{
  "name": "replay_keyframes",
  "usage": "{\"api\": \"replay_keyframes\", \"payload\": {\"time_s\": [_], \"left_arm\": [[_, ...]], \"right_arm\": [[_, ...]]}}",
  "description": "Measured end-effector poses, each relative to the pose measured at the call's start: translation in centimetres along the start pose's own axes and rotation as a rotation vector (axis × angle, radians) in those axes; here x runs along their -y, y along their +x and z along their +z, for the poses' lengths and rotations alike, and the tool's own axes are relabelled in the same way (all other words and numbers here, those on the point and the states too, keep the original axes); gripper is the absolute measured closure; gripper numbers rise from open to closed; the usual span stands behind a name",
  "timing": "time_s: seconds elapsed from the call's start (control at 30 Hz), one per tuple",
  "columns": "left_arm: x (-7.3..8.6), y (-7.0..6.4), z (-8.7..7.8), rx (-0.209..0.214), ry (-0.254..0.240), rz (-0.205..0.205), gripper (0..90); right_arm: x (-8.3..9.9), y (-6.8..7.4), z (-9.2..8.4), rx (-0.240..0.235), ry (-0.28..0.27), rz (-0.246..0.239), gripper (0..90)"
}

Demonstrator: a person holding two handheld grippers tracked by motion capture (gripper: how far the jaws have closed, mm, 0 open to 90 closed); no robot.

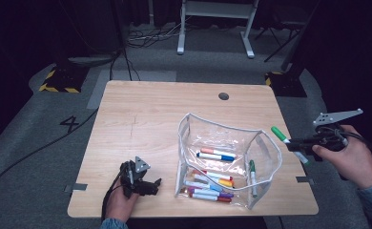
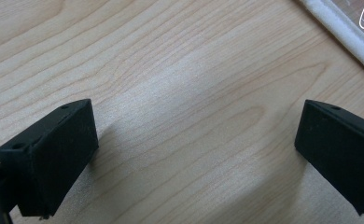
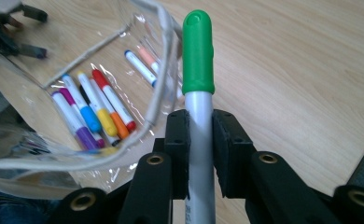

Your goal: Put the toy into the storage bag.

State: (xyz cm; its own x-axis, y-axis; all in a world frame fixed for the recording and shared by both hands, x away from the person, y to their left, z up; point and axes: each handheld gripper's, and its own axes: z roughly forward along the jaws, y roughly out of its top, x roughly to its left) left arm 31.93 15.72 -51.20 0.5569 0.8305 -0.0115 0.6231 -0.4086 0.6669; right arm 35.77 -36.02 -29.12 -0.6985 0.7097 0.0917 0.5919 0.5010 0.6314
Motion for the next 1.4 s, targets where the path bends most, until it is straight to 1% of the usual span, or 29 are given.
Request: {"api": "replay_keyframes", "payload": {"time_s": [0.03, 0.07, 0.1, 0.13, 0.17, 0.23, 0.27, 0.3, 0.4, 0.43, 0.47, 0.57, 0.6, 0.67, 0.7, 0.73, 0.77, 0.83, 0.9, 0.93, 0.97, 1.0, 1.03, 1.1, 1.27, 1.3, 1.33, 1.4], "left_arm": [[0.0, 0.0, 0.0, 0.000, 0.000, 0.000, 0.0], [0.0, 0.0, 0.0, 0.001, 0.003, 0.001, 0.0], [0.0, 0.0, 0.0, 0.001, 0.003, 0.001, 0.0], [0.0, 0.0, 0.0, 0.001, -0.002, -0.004, 0.0], [0.0, 0.0, 0.0, -0.001, -0.002, -0.001, 0.0], [0.0, 0.0, 0.0, 0.001, 0.000, -0.002, 0.0], [0.0, 0.0, 0.0, 0.000, -0.002, -0.001, 0.0], [0.0, 0.0, 0.0, 0.000, -0.002, -0.001, 0.0], [0.0, 0.0, 0.0, 0.001, -0.001, -0.005, 0.0], [0.0, 0.0, 0.0, -0.001, -0.001, -0.001, 0.0], [0.0, 0.0, 0.0, 0.000, -0.001, -0.001, 0.0], [0.0, 0.0, 0.0, 0.000, -0.002, -0.003, 0.0], [0.0, 0.0, 0.0, 0.000, -0.001, -0.001, 0.0], [0.0, 0.0, 0.0, 0.000, 0.000, -0.001, 0.0], [0.0, 0.0, 0.0, 0.001, 0.001, 0.000, 0.0], [0.0, 0.0, 0.0, 0.003, 0.002, -0.001, 0.0], [0.0, 0.0, 0.0, 0.003, 0.002, -0.001, 0.0], [0.0, 0.1, 0.0, 0.002, 0.003, 0.004, 0.0], [0.0, 0.1, 0.0, 0.002, 0.002, 0.004, 0.0], [0.0, 0.1, 0.0, 0.002, 0.003, 0.004, 0.0], [0.0, 0.1, 0.0, 0.002, 0.002, 0.004, 0.0], [0.0, 0.1, 0.0, 0.003, 0.002, 0.005, 0.0], [0.0, 0.1, 0.0, 0.003, 0.002, 0.005, 0.0], [0.0, 0.1, 0.0, 0.003, 0.002, 0.005, 0.0], [0.0, 0.1, 0.0, 0.003, 0.002, 0.005, 0.0], [0.0, 0.1, 0.0, 0.003, 0.002, 0.005, 0.0], [0.0, 0.1, 0.0, 0.003, 0.002, 0.005, 0.0], [0.0, 0.1, 0.0, 0.004, 0.001, 0.004, 0.0]], "right_arm": [[0.0, 0.0, 0.0, 0.000, 0.000, 0.000, 77.1], [-0.6, 0.4, -0.4, -0.010, -0.010, -0.011, 77.1], [-0.6, 0.4, -0.4, -0.010, -0.010, -0.011, 77.1], [-1.3, 0.9, -0.8, -0.016, -0.008, -0.028, 77.1], [-1.6, 1.2, -0.9, -0.022, -0.010, -0.040, 77.1], [-1.9, 1.4, -1.0, -0.028, -0.008, -0.043, 77.1], [-2.6, 1.9, -1.2, -0.044, -0.006, -0.060, 77.1], [-2.6, 1.9, -1.2, -0.044, -0.006, -0.060, 77.1], [-3.7, 2.8, -1.4, -0.053, -0.007, -0.097, 77.1], [-4.3, 3.3, -1.3, -0.068, -0.009, -0.114, 77.1], [-4.3, 3.3, -1.3, -0.068, -0.009, -0.114, 77.1], [-5.3, 4.4, -1.1, -0.085, -0.001, -0.155, 77.1], [-5.9, 5.0, -0.9, -0.097, 0.005, -0.182, 77.1], [-6.5, 5.8, -0.6, -0.114, 0.006, -0.210, 77.1], [-6.5, 5.8, -0.6, -0.114, 0.006, -0.210, 77.1], [-7.0, 6.5, -0.3, -0.132, 0.015, -0.235, 77.1], [-7.0, 6.5, -0.3, -0.132, 0.015, -0.235, 77.1], [-7.5, 7.3, 0.1, -0.152, 0.027, -0.262, 77.1], [-7.9, 7.9, 0.5, -0.163, 0.036, -0.279, 77.1], [-8.3, 8.4, 0.9, -0.176, 0.045, -0.297, 77.1], [-8.3, 8.4, 0.9, -0.176, 0.045, -0.297, 77.1], [-8.5, 8.7, 1.2, -0.183, 0.046, -0.305, 77.0], [-8.8, 9.3, 1.6, -0.197, 0.055, -0.324, 77.1], [-9.1, 9.9, 2.1, -0.209, 0.066, -0.342, 77.0], [-9.7, 11.4, 3.4, -0.245, 0.095, -0.379, 77.1], [-9.7, 11.4, 3.4, -0.245, 0.095, -0.379, 77.1], [-9.9, 12.0, 4.0, -0.263, 0.103, -0.395, 77.1], [-10.0, 12.2, 4.2, -0.270, 0.110, -0.403, 77.0]]}}
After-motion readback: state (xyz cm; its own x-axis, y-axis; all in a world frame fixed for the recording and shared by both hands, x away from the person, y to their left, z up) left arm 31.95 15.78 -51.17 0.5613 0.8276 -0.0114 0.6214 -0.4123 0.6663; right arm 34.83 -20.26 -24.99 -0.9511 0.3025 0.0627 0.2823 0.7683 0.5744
